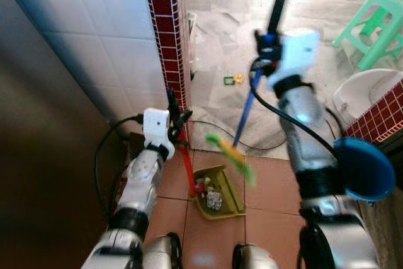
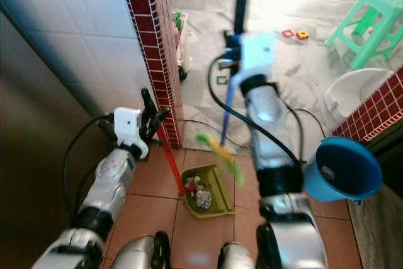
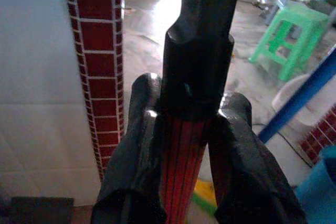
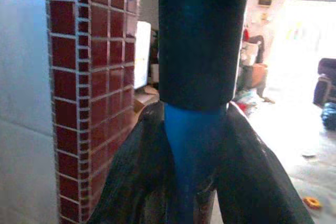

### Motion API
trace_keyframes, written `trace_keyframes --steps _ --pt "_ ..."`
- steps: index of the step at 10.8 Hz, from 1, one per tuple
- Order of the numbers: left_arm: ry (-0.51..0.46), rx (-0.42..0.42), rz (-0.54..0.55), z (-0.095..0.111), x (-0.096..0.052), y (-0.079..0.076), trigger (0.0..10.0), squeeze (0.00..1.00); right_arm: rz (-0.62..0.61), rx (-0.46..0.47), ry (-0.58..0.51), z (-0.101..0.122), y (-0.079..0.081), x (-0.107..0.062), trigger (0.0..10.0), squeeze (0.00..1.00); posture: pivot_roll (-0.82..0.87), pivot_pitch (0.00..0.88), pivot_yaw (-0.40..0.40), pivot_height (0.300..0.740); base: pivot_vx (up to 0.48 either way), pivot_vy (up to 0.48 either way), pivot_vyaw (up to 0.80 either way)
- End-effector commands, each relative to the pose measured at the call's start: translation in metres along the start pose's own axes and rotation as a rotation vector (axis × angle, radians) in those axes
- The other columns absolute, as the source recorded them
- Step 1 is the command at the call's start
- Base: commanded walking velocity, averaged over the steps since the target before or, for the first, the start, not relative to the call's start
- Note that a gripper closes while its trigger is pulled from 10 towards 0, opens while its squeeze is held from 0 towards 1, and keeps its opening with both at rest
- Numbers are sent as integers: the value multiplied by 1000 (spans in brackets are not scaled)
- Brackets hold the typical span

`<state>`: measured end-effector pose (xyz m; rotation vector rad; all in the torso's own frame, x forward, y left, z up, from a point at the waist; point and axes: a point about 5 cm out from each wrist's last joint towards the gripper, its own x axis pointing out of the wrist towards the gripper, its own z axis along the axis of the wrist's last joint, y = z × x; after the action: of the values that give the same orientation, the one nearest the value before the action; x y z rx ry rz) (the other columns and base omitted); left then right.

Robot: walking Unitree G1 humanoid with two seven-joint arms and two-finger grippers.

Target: Sweep floor

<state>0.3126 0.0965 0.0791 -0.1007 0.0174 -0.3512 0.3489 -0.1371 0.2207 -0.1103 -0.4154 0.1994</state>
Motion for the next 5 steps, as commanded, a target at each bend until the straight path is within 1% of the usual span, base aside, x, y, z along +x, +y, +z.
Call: trace_keyframes --steps 1,2,3,4,5 --pt "-6 18 -25 2 -8 -1 10000 0 -74 -28 24 -4 -13 -11 10000 0 -108 38 62 740 0 0 0" --pt "-24 46 -5 3 -17 4 10000 0 -118 -42 79 -17 -19 -26 10000 0 -114 0 63 740 0 0 0" --pt "-37 53 26 5 -25 11 10000 0 -147 -54 130 -30 -22 -44 10000 0 -117 0 65 740 0 0 0" --pt "-89 63 74 20 -36 24 10000 0 -198 -49 212 -47 -27 -69 10000 0 -108 0 64 740 0 0 0" --pt "-113 77 102 27 -39 30 10000 0 -223 -52 238 -53 -31 -76 10000 0 -106 0 68 740 0 0 0"
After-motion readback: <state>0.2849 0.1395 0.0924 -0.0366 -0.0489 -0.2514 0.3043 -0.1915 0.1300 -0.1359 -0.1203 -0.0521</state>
